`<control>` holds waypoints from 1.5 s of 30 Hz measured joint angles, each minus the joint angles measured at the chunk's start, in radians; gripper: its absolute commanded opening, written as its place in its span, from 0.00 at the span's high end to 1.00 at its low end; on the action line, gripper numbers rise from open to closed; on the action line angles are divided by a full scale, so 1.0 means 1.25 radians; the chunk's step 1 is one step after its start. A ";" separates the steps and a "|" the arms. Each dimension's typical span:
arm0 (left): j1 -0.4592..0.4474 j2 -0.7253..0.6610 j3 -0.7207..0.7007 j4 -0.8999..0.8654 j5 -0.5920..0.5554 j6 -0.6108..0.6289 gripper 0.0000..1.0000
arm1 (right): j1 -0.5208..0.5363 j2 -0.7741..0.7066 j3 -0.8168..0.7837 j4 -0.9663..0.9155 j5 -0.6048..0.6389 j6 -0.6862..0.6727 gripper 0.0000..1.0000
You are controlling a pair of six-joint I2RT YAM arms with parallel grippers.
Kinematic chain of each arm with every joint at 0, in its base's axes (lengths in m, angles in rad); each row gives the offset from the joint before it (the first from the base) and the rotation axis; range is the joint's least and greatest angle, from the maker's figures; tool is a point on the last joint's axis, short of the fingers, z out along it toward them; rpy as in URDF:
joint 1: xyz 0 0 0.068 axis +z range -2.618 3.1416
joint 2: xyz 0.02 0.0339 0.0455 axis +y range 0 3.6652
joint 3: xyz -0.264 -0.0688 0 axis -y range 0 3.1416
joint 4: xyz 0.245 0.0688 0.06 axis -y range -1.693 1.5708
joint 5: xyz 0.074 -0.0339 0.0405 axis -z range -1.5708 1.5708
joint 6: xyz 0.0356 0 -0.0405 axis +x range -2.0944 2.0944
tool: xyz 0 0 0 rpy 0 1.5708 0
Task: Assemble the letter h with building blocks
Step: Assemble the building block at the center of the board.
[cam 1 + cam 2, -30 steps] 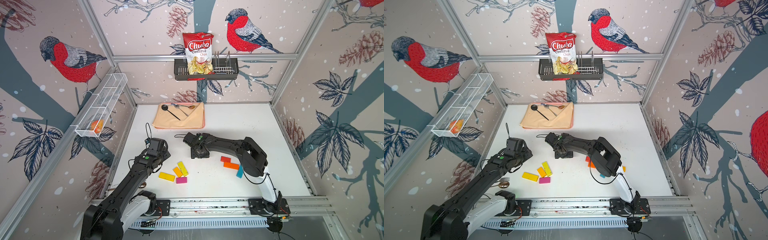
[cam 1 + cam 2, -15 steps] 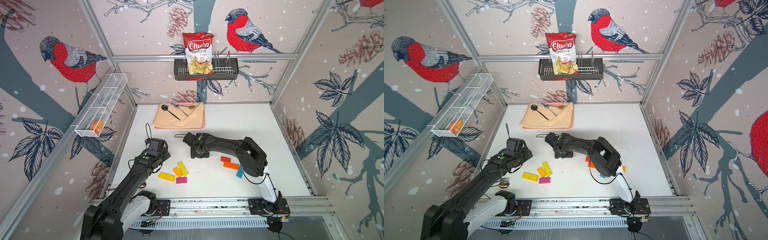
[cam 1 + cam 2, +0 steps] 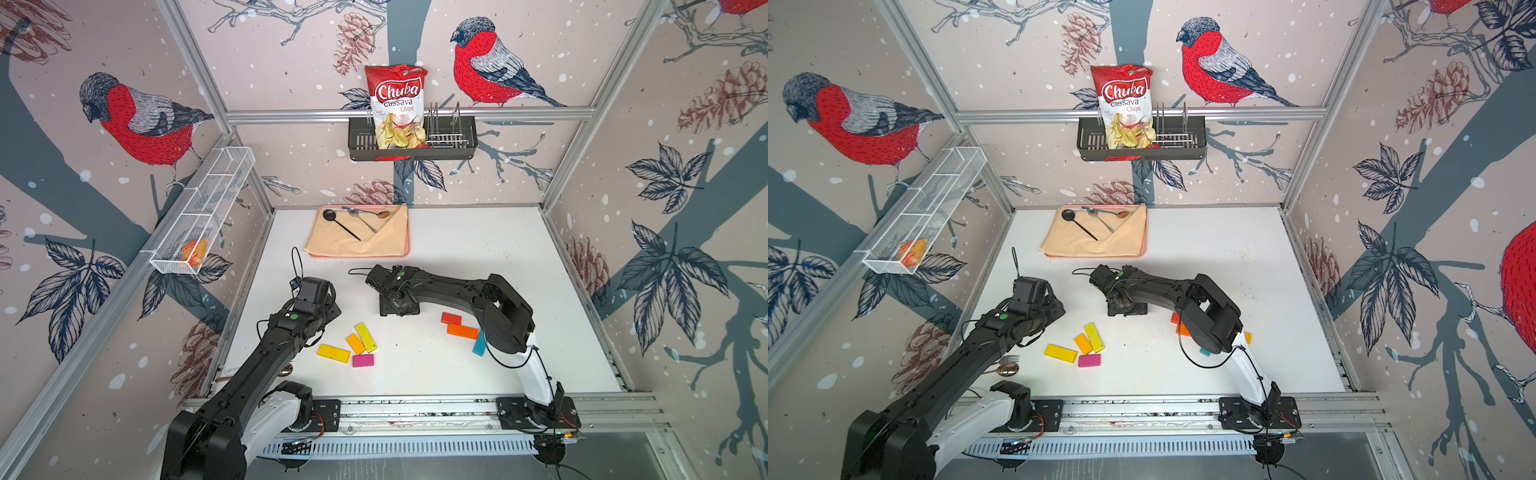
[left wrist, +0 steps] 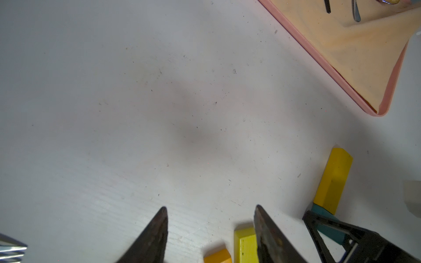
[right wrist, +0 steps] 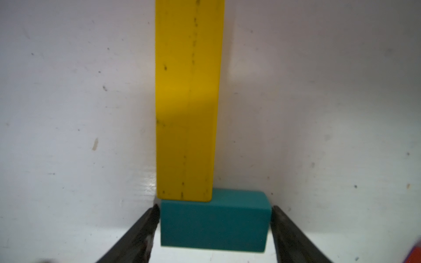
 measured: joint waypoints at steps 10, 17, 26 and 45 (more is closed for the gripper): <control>0.000 -0.004 -0.004 0.000 0.000 0.000 0.41 | 0.001 0.001 -0.001 0.005 0.003 0.000 0.28; 0.000 -0.007 -0.004 0.000 0.000 0.000 0.41 | 0.001 0.002 -0.001 0.008 0.003 0.003 0.29; 0.000 -0.007 -0.006 0.000 0.000 0.000 0.41 | 0.000 0.005 -0.001 0.008 0.009 0.016 0.29; -0.121 0.003 -0.049 -0.001 0.045 -0.049 0.44 | 0.026 -0.110 0.015 -0.026 0.065 0.024 0.01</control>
